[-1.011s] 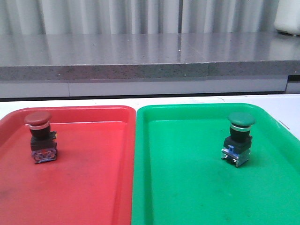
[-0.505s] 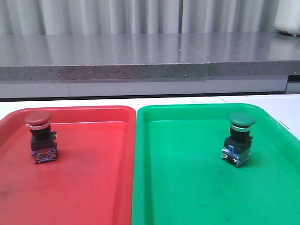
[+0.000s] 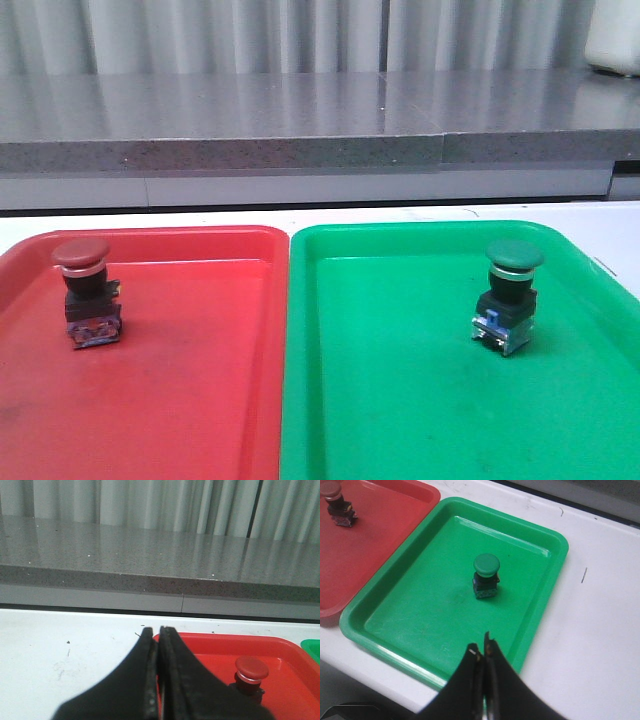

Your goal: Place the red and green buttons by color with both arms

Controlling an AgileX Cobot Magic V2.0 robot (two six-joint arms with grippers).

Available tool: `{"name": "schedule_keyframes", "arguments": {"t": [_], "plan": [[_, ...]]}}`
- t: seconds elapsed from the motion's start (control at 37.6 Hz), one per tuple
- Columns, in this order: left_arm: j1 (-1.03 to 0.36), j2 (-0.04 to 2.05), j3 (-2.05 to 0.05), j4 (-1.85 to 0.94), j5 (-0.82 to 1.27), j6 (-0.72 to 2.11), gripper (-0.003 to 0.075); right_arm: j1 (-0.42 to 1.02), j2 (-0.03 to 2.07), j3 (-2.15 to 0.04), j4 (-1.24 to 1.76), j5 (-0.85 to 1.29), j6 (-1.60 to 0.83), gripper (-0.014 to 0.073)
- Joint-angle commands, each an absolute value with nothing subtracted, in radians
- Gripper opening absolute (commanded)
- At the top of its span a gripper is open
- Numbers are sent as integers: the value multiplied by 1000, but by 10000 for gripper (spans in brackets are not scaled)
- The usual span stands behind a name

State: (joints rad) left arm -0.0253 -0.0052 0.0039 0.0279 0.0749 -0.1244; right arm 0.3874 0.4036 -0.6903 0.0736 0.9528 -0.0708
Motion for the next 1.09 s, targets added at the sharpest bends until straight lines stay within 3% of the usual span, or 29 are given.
{"name": "schedule_keyframes", "arguments": {"t": [0.0, 1.06], "plan": [[-24, -24, 29, -11, -21, -66, -20, 385, 411, -714, 70, 888, -74, -70], [-10, -24, 29, -32, -17, -42, -20, 385, 411, -714, 70, 888, -74, -70]]}}
